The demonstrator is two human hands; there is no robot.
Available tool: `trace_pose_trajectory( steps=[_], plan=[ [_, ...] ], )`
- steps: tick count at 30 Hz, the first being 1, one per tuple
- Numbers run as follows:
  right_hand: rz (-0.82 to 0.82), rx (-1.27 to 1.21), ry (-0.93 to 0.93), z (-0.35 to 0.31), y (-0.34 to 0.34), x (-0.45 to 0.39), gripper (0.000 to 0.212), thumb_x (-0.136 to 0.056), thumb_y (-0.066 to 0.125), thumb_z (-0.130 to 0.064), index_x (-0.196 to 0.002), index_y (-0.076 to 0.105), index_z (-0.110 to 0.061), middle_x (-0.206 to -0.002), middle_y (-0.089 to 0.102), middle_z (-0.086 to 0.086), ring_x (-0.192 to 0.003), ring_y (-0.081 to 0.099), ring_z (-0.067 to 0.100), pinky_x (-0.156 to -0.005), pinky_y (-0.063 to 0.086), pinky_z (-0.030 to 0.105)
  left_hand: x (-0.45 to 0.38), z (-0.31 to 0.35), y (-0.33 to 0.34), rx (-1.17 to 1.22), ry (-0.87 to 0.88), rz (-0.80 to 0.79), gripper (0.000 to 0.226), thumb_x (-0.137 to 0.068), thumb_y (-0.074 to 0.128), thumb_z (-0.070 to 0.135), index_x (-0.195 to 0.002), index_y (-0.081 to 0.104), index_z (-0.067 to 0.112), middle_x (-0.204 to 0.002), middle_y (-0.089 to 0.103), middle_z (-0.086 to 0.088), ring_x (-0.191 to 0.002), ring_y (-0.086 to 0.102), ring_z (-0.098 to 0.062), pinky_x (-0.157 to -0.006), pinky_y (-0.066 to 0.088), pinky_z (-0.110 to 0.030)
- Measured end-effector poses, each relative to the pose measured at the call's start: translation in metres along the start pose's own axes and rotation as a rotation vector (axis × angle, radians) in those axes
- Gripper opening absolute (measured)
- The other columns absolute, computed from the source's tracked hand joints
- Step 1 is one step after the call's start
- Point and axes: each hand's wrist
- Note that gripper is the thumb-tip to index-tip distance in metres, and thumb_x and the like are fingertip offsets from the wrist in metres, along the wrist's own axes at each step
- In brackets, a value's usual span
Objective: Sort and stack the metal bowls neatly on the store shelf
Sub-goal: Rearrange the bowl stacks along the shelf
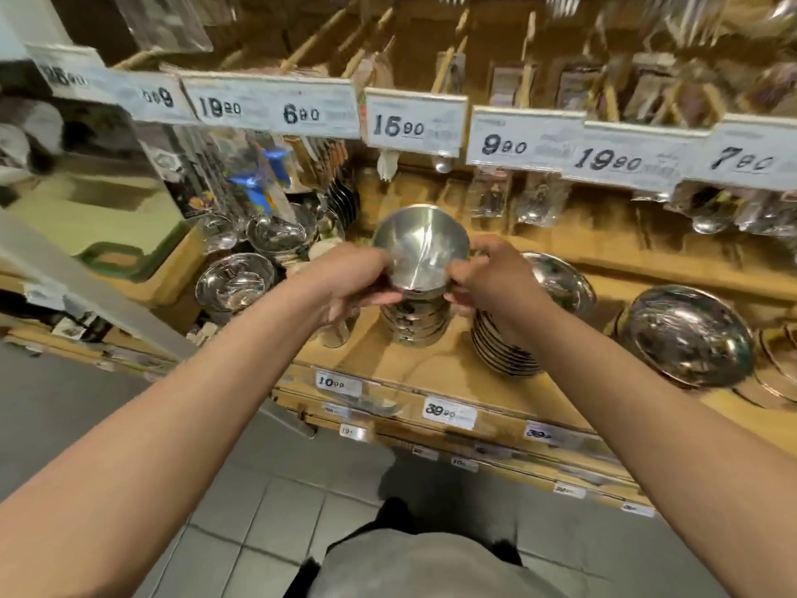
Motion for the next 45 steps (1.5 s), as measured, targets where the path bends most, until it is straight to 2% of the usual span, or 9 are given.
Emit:
trace_pose_trajectory(
  steps=[4,8,11,17,22,25,29,36,45],
  plan=[
    [0.076,0.059,0.049,0.001,0.014,-0.015,0.038,-0.086,0.069,-0.018,-0.122,0.058,-0.015,-0.105,0.072,0.01,-0.088,0.075,0.026,-0.081,0.064,0.046,-0.022,0.001,-0.016,-0.219,0.057,0.054,0.026,-0.094,0.066,0.018,-0.11,0.066,-0.002,-0.089,0.074,-0.018,-0.071,0.069,-0.023,-0.078,0.061,-0.036],
    [0.101,0.026,0.081,-0.003,0.018,-0.021,0.038,-0.089,0.067,-0.014,-0.127,0.062,-0.01,-0.105,0.073,0.011,-0.08,0.077,0.025,-0.076,0.065,0.042,-0.034,0.007,-0.026,-0.344,0.173,0.136,0.021,-0.077,0.063,0.019,-0.094,0.066,0.007,-0.096,0.076,-0.022,-0.078,0.073,-0.034,-0.083,0.063,-0.05],
    [0.116,0.039,0.09,-0.004,0.019,-0.023,0.037,-0.09,0.068,-0.014,-0.127,0.065,-0.008,-0.101,0.074,0.011,-0.08,0.077,0.024,-0.076,0.066,0.041,-0.044,0.007,-0.031,-0.361,0.224,0.111,0.008,-0.086,0.062,0.012,-0.092,0.067,0.013,-0.097,0.072,-0.017,-0.072,0.071,-0.026,-0.069,0.066,-0.04],
    [0.168,0.214,0.055,0.002,0.022,-0.027,0.027,-0.087,0.069,-0.02,-0.113,0.074,-0.013,-0.086,0.075,0.001,-0.072,0.076,0.017,-0.076,0.065,0.042,-0.062,-0.003,-0.03,-0.375,0.212,0.071,0.007,-0.095,0.058,0.008,-0.089,0.061,0.008,-0.088,0.063,-0.012,-0.066,0.067,-0.023,-0.066,0.065,-0.035],
    [0.173,0.286,0.046,0.004,0.026,-0.025,0.041,-0.082,0.07,-0.032,-0.119,0.072,-0.013,-0.1,0.076,0.007,-0.098,0.073,0.027,-0.09,0.06,0.047,-0.07,-0.006,-0.029,-0.416,0.246,0.072,0.007,-0.097,0.058,0.01,-0.1,0.065,0.01,-0.092,0.064,-0.009,-0.073,0.068,-0.023,-0.068,0.064,-0.033],
    [0.175,0.282,0.05,0.006,0.026,-0.026,0.043,-0.082,0.069,-0.033,-0.119,0.071,-0.012,-0.094,0.076,0.006,-0.096,0.073,0.028,-0.09,0.06,0.048,-0.072,-0.004,-0.031,-0.439,0.264,0.08,0.011,-0.096,0.058,0.011,-0.095,0.068,0.007,-0.087,0.064,-0.009,-0.072,0.067,-0.023,-0.062,0.063,-0.029],
    [0.182,0.301,0.057,0.01,0.027,-0.029,0.036,-0.084,0.067,-0.03,-0.115,0.071,-0.012,-0.092,0.077,0.009,-0.096,0.073,0.032,-0.091,0.059,0.05,-0.078,-0.004,-0.032,-0.489,0.262,0.071,0.022,-0.096,0.057,0.009,-0.101,0.067,-0.01,-0.09,0.064,-0.015,-0.073,0.066,-0.025,-0.07,0.065,-0.036],
    [0.174,0.328,0.064,0.011,0.028,-0.028,0.026,-0.089,0.067,-0.028,-0.106,0.07,-0.009,-0.095,0.076,0.012,-0.093,0.073,0.033,-0.089,0.06,0.05,-0.076,-0.007,-0.03,-0.459,0.267,0.048,0.02,-0.097,0.057,0.007,-0.086,0.072,0.013,-0.079,0.065,-0.008,-0.069,0.065,-0.02,-0.065,0.064,-0.03],
    [0.151,0.415,0.069,0.006,0.028,-0.026,0.029,-0.09,0.067,-0.031,-0.106,0.069,-0.006,-0.101,0.075,0.014,-0.096,0.073,0.034,-0.092,0.058,0.05,-0.071,-0.006,-0.031,-0.452,0.269,0.046,0.02,-0.099,0.059,0.013,-0.114,0.072,0.014,-0.095,0.071,-0.01,-0.083,0.07,-0.023,-0.08,0.064,-0.036]
  ],
)
Point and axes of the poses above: each hand's wrist, its own x-axis away from the middle knuckle, its own y-axis out of the palm, z = x × y
